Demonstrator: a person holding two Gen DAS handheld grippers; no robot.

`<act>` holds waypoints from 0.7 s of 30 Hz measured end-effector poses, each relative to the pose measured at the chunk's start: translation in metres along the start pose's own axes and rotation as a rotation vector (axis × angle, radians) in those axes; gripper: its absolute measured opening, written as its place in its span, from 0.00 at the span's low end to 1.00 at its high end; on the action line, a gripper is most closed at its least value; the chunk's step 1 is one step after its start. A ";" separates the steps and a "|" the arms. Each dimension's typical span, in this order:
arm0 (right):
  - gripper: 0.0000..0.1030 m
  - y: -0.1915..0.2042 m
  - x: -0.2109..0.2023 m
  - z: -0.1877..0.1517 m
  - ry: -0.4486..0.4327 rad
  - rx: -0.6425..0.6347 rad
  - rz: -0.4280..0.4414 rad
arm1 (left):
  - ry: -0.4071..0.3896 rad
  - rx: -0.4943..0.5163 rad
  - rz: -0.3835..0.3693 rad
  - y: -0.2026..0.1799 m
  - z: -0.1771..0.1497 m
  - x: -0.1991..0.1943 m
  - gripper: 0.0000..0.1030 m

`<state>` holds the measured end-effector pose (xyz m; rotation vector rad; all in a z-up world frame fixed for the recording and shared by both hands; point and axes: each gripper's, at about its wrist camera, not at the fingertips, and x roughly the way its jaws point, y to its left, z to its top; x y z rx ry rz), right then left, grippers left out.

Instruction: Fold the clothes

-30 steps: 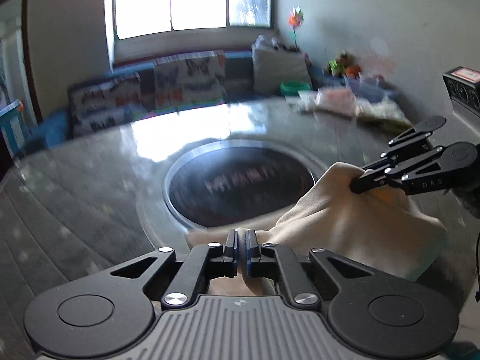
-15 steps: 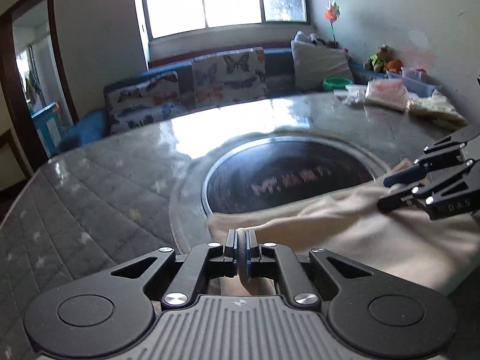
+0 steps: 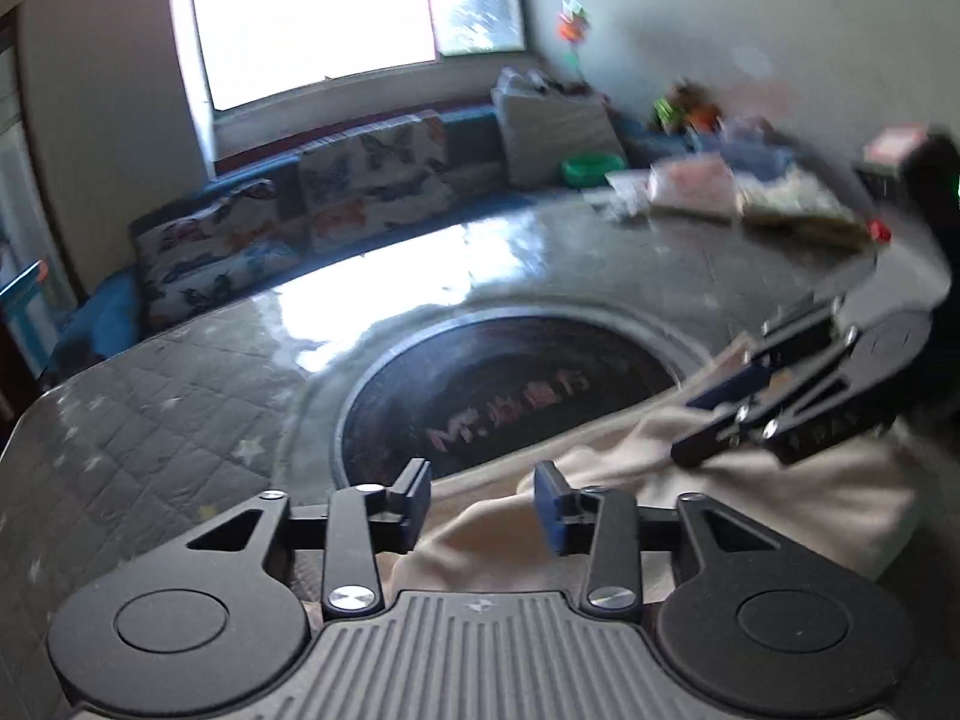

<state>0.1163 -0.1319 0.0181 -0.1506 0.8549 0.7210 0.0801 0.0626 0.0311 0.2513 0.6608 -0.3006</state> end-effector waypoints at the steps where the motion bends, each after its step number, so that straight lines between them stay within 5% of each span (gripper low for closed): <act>1: 0.20 0.001 -0.001 -0.001 -0.004 0.000 0.001 | 0.023 -0.006 -0.007 0.002 -0.001 0.007 0.42; 5: 0.11 0.004 -0.003 0.000 -0.024 -0.024 -0.021 | 0.084 -0.045 -0.069 0.011 -0.007 0.024 0.39; 7: 0.10 0.005 -0.004 0.001 -0.036 -0.034 -0.025 | 0.077 -0.053 -0.082 0.012 -0.009 0.024 0.13; 9: 0.10 0.008 -0.007 0.003 -0.054 -0.052 -0.033 | 0.041 -0.042 -0.066 0.009 -0.009 0.016 0.09; 17: 0.09 0.022 -0.033 0.026 -0.207 -0.134 -0.091 | -0.152 -0.017 0.052 0.007 0.019 -0.016 0.07; 21: 0.09 0.014 -0.005 0.029 -0.179 -0.105 -0.129 | -0.069 -0.035 0.094 0.007 0.015 0.023 0.08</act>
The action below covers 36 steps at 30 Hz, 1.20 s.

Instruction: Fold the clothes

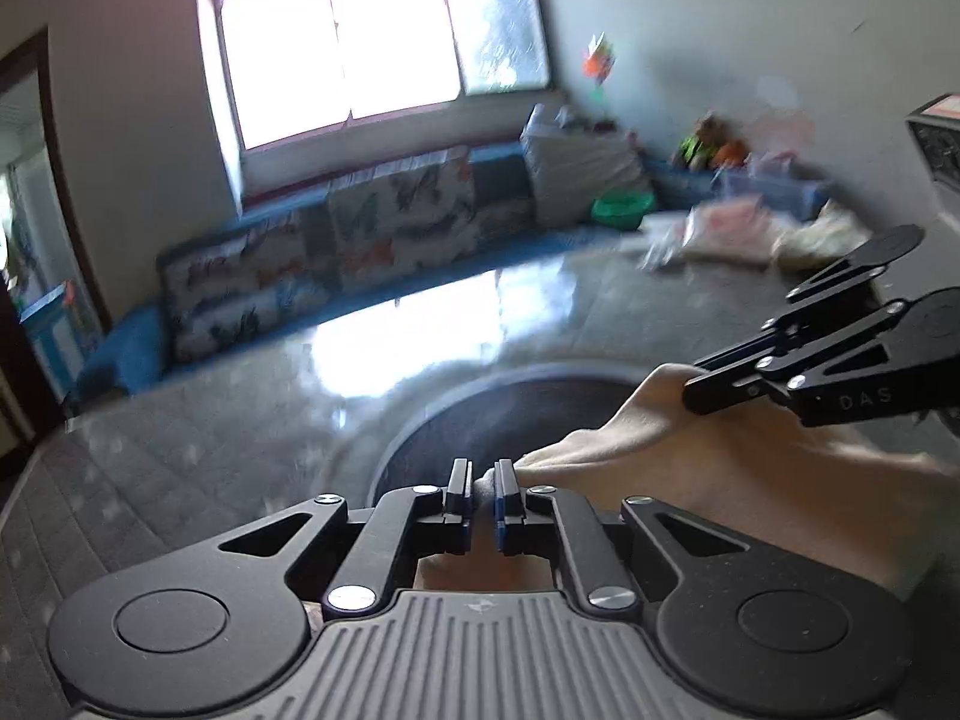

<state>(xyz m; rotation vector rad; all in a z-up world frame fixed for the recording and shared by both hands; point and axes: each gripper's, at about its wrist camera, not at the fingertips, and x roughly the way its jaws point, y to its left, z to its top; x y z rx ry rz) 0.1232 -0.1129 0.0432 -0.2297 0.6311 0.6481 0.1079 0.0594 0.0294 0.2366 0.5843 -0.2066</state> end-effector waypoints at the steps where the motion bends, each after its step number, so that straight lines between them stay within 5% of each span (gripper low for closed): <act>1: 0.09 -0.001 0.009 -0.003 0.020 0.008 -0.004 | 0.022 0.002 0.013 -0.002 -0.004 0.009 0.08; 10: 0.23 -0.008 0.031 -0.013 0.076 0.023 -0.047 | 0.061 -0.032 0.090 -0.003 -0.013 0.023 0.24; 15: 0.23 -0.006 0.033 -0.017 0.089 0.013 -0.050 | -0.008 -0.060 -0.012 -0.014 0.002 0.003 0.22; 20: 0.23 -0.010 0.030 -0.016 0.084 0.019 -0.046 | 0.071 -0.019 -0.028 -0.028 0.000 0.033 0.20; 29: 0.22 0.001 -0.031 -0.026 0.002 0.017 0.011 | 0.079 -0.006 0.016 -0.030 -0.007 0.044 0.21; 36: 0.18 0.012 -0.046 -0.060 0.047 0.009 0.036 | 0.078 0.001 0.034 -0.032 -0.007 0.044 0.22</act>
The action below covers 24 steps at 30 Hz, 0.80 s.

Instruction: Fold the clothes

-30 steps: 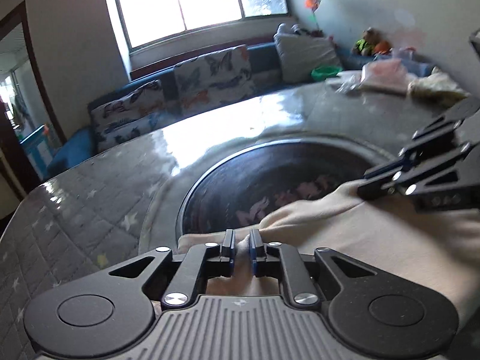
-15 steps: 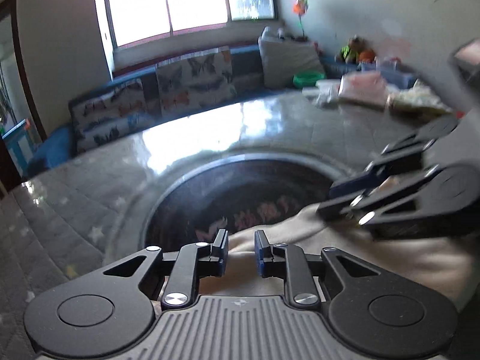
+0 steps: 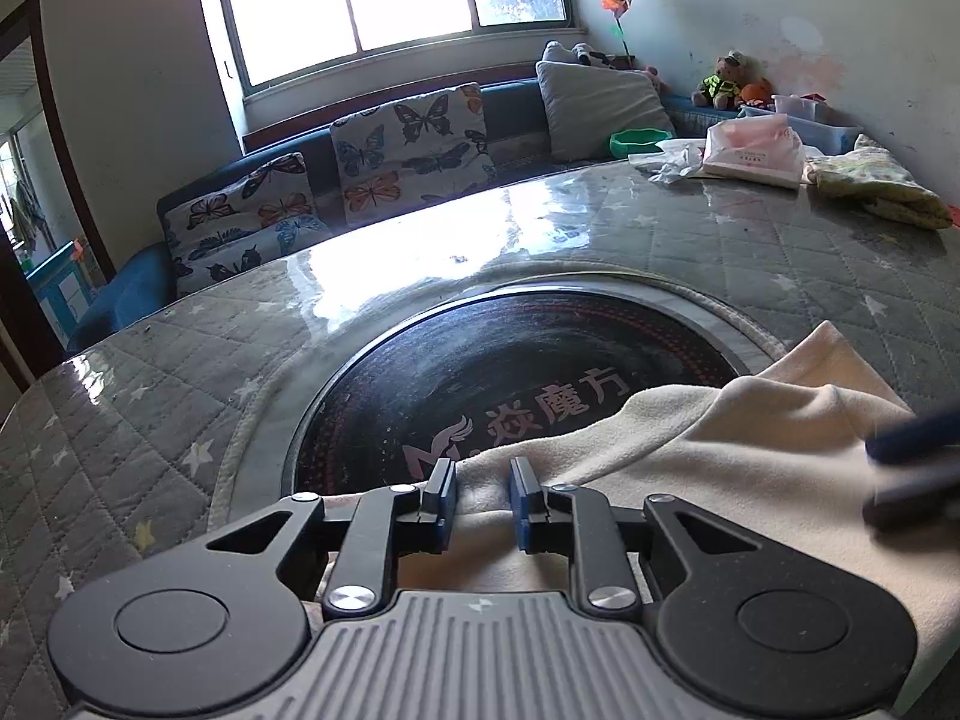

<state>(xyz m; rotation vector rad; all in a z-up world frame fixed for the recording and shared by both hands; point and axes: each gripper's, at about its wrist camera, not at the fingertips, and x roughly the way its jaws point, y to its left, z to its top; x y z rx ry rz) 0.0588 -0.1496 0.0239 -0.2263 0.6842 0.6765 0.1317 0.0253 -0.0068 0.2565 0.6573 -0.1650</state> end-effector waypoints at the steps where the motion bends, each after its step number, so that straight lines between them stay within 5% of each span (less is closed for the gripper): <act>1: 0.17 -0.004 0.003 -0.005 0.010 0.016 -0.004 | 0.000 0.000 0.005 -0.001 0.000 0.000 0.22; 8: 0.18 -0.028 -0.006 0.005 -0.042 0.106 -0.061 | 0.001 -0.021 0.012 0.001 0.000 0.001 0.26; 13: 0.17 -0.043 0.010 -0.006 0.011 0.119 -0.092 | -0.003 -0.028 0.026 0.002 0.000 0.002 0.32; 15: 0.07 -0.040 0.010 -0.008 0.005 0.101 -0.115 | -0.005 -0.031 0.028 0.003 -0.001 0.003 0.34; 24: 0.11 -0.034 -0.011 -0.007 -0.052 0.082 -0.118 | -0.006 -0.077 0.013 0.012 -0.003 0.001 0.44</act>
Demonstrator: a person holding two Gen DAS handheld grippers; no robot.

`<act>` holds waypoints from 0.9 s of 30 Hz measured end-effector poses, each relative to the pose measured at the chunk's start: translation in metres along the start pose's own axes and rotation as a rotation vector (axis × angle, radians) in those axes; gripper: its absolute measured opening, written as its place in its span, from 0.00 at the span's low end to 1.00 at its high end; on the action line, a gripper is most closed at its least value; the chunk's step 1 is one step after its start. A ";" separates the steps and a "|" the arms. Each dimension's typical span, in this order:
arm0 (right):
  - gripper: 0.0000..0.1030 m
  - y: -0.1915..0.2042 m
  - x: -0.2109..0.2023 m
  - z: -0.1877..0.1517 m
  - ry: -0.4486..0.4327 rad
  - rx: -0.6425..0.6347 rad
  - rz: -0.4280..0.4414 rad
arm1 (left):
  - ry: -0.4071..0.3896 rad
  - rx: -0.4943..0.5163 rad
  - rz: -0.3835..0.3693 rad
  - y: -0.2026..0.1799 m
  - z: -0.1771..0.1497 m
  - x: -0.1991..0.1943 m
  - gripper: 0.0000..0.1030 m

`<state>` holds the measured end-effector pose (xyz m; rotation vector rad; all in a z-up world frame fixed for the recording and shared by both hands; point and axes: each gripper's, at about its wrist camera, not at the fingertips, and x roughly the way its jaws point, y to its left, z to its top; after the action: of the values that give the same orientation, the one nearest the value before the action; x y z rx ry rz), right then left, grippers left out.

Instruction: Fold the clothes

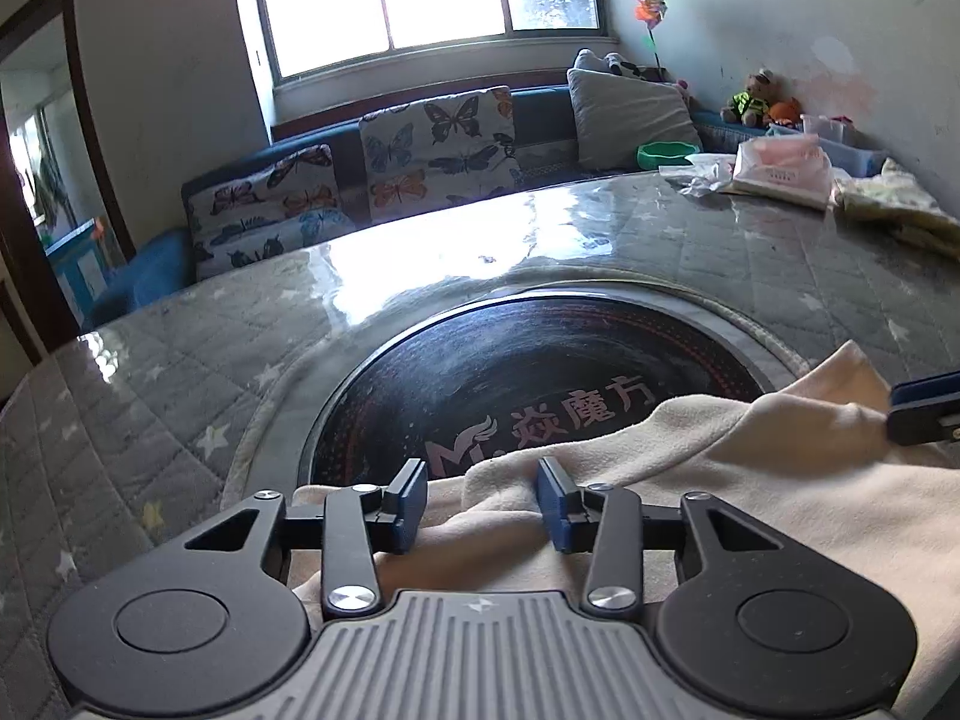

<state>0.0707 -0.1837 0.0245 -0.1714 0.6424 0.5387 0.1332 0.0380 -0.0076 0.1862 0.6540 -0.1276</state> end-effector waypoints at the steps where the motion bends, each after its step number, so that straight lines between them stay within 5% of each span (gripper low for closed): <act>1: 0.11 0.006 -0.008 0.002 -0.013 -0.013 0.017 | -0.001 0.000 0.000 0.000 0.000 0.000 0.44; 6: 0.11 0.036 -0.031 -0.002 -0.030 -0.092 0.094 | -0.004 0.009 0.006 -0.004 0.001 -0.001 0.45; 9: 0.11 0.045 -0.020 -0.016 0.009 -0.121 0.081 | -0.005 0.007 0.013 -0.004 0.000 -0.001 0.49; 17: 0.11 0.056 -0.021 -0.021 -0.048 -0.154 0.041 | -0.024 0.004 0.022 -0.003 -0.001 -0.005 0.55; 27: 0.11 0.073 -0.018 -0.027 -0.040 -0.179 0.076 | -0.126 0.007 -0.066 -0.014 -0.012 -0.079 0.54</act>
<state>0.0066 -0.1380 0.0146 -0.3053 0.5634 0.6717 0.0617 0.0314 0.0297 0.1619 0.5343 -0.2038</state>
